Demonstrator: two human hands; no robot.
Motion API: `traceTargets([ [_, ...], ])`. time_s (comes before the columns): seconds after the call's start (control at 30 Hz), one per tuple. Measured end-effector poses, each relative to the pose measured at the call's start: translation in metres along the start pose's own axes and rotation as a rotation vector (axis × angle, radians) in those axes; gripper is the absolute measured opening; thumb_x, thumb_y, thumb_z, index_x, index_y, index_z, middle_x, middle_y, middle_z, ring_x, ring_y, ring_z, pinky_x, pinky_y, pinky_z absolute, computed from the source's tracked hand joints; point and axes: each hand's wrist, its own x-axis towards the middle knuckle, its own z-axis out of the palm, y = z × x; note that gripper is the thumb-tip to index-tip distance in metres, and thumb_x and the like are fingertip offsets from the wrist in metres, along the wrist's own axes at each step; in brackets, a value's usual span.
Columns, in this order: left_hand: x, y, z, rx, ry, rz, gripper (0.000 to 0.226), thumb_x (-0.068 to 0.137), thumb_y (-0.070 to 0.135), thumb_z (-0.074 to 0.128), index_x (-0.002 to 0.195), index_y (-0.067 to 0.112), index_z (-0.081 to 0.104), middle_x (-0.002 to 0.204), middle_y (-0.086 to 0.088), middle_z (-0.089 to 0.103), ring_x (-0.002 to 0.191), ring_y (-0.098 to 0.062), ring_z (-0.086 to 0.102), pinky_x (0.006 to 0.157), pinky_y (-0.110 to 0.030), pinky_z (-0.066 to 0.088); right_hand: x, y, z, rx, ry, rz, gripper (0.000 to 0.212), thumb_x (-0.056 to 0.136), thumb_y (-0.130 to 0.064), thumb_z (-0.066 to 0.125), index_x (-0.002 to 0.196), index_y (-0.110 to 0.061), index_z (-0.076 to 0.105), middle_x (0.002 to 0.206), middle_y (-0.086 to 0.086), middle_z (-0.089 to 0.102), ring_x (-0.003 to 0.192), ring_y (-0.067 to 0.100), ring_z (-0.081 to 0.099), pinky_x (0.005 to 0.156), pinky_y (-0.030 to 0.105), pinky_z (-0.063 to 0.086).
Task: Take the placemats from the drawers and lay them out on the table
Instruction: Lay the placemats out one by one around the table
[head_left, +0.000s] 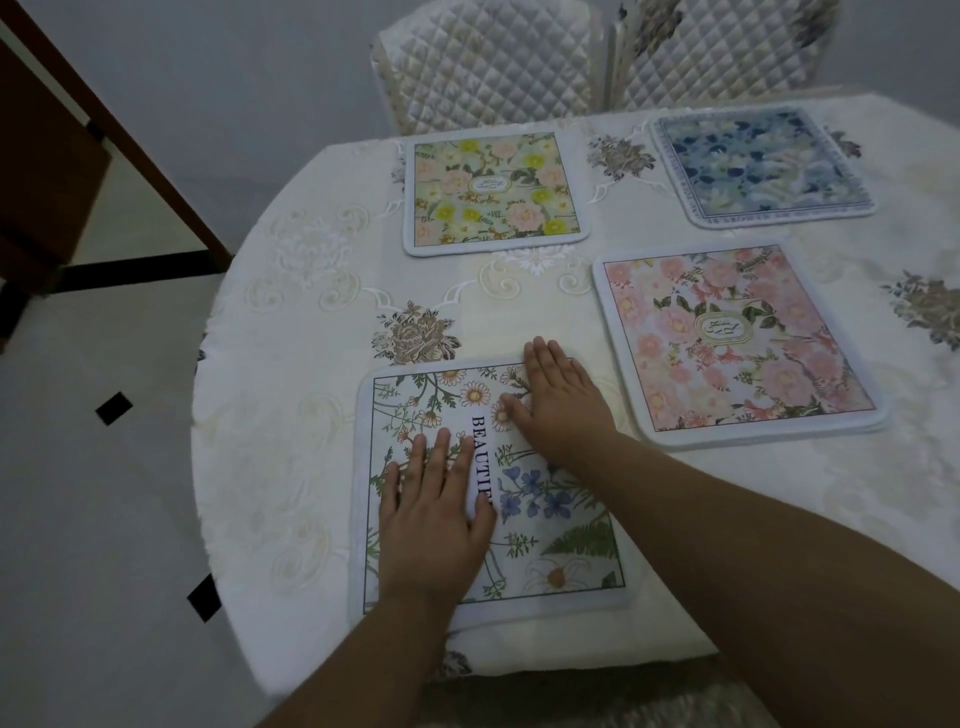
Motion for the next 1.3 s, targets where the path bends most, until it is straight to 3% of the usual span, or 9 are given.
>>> traceTargets([
  [0.1, -0.001, 0.001, -0.001, -0.004, -0.008, 0.003, 0.068, 0.099, 0.059, 0.018, 0.161, 0.039, -0.002, 0.170, 0.009, -0.003, 0.154, -0.012, -0.017, 0.126, -0.047, -0.001, 0.003, 0.002, -0.030, 0.121, -0.084, 0.000, 0.075, 0.104, -0.052, 0.029, 0.160, -0.011, 0.003, 0.168, 0.007, -0.004, 0.155, 0.020, -0.003, 0.123, 0.035, 0.000],
  [0.2, 0.000, 0.002, 0.000, -0.013, -0.009, -0.006, 0.067, 0.100, 0.055, 0.021, 0.162, 0.036, 0.004, 0.170, 0.007, 0.002, 0.155, -0.014, -0.012, 0.126, -0.048, -0.001, -0.010, 0.036, -0.066, 0.228, 0.036, 0.084, 0.067, 0.103, -0.048, 0.039, 0.159, -0.017, 0.021, 0.168, 0.005, 0.004, 0.155, 0.022, 0.003, 0.123, 0.042, 0.010],
  [0.33, 0.009, 0.037, -0.006, -0.117, 0.020, -0.070, 0.065, 0.098, 0.046, 0.028, 0.160, 0.027, 0.025, 0.167, -0.001, 0.024, 0.155, -0.020, 0.011, 0.126, -0.046, 0.006, -0.028, 0.127, -0.091, 0.161, 0.083, 0.258, 0.064, 0.098, -0.045, 0.049, 0.155, -0.019, 0.033, 0.166, 0.012, 0.017, 0.152, 0.031, 0.017, 0.123, 0.050, 0.019],
  [0.57, 0.065, 0.175, -0.019, -0.719, -0.144, -0.142, 0.062, 0.098, 0.028, 0.051, 0.157, 0.025, 0.031, 0.155, -0.005, 0.044, 0.141, -0.027, 0.042, 0.113, -0.037, 0.037, -0.073, 0.255, -0.097, 0.165, 0.036, 0.556, 0.066, 0.093, -0.051, 0.050, 0.154, -0.041, 0.027, 0.162, 0.022, 0.019, 0.148, 0.042, 0.020, 0.121, 0.051, 0.019],
  [0.73, 0.084, 0.233, -0.022, -0.748, -0.199, -0.212, 0.063, 0.101, 0.034, 0.053, 0.158, 0.021, 0.029, 0.152, -0.012, 0.046, 0.135, -0.029, 0.048, 0.101, -0.031, 0.040, -0.090, 0.278, -0.092, 0.147, 0.006, 0.491, 0.068, 0.094, -0.043, 0.054, 0.156, -0.028, 0.029, 0.157, 0.028, 0.026, 0.145, 0.043, 0.024, 0.121, 0.049, 0.022],
  [0.87, 0.088, 0.237, -0.020, -0.847, -0.110, -0.348, 0.058, 0.097, 0.032, 0.062, 0.151, 0.019, 0.043, 0.142, -0.012, 0.054, 0.116, -0.022, 0.057, 0.088, -0.026, 0.041, -0.097, 0.281, -0.088, 0.207, 0.036, 0.566, 0.068, 0.092, -0.048, 0.058, 0.153, -0.034, 0.032, 0.163, 0.026, 0.010, 0.151, 0.042, 0.009, 0.123, 0.051, 0.013],
  [1.0, 0.092, 0.227, -0.026, -0.978, -0.173, -0.344, 0.063, 0.095, 0.031, 0.068, 0.150, 0.039, 0.039, 0.136, -0.007, 0.060, 0.108, -0.020, 0.066, 0.093, -0.041, 0.057, -0.103, 0.283, -0.089, 0.323, 0.172, 0.583, 0.049, 0.084, -0.039, 0.066, 0.131, -0.027, 0.059, 0.137, 0.017, 0.047, 0.132, 0.041, 0.043, 0.109, 0.049, 0.041],
  [1.13, 0.095, 0.232, -0.049, -1.008, -0.392, -0.319, 0.067, 0.092, 0.006, 0.055, 0.150, 0.039, 0.044, 0.141, -0.002, 0.054, 0.076, -0.015, 0.062, 0.060, -0.030, 0.057, -0.115, 0.289, -0.110, 0.536, 0.290, 0.630, 0.031, 0.078, -0.023, 0.076, 0.107, -0.021, 0.069, 0.118, 0.017, 0.058, 0.107, 0.034, 0.058, 0.089, 0.035, 0.048],
  [1.3, 0.069, 0.234, -0.088, -0.825, -0.380, -0.202, 0.060, 0.094, 0.016, 0.053, 0.152, 0.030, 0.043, 0.158, 0.000, 0.042, 0.122, -0.018, 0.058, 0.097, -0.034, 0.051, -0.145, 0.273, -0.135, 0.779, 0.051, 0.509, 0.036, 0.088, -0.013, 0.066, 0.121, -0.028, 0.063, 0.116, 0.010, 0.060, 0.097, 0.029, 0.065, 0.084, 0.042, 0.058],
])
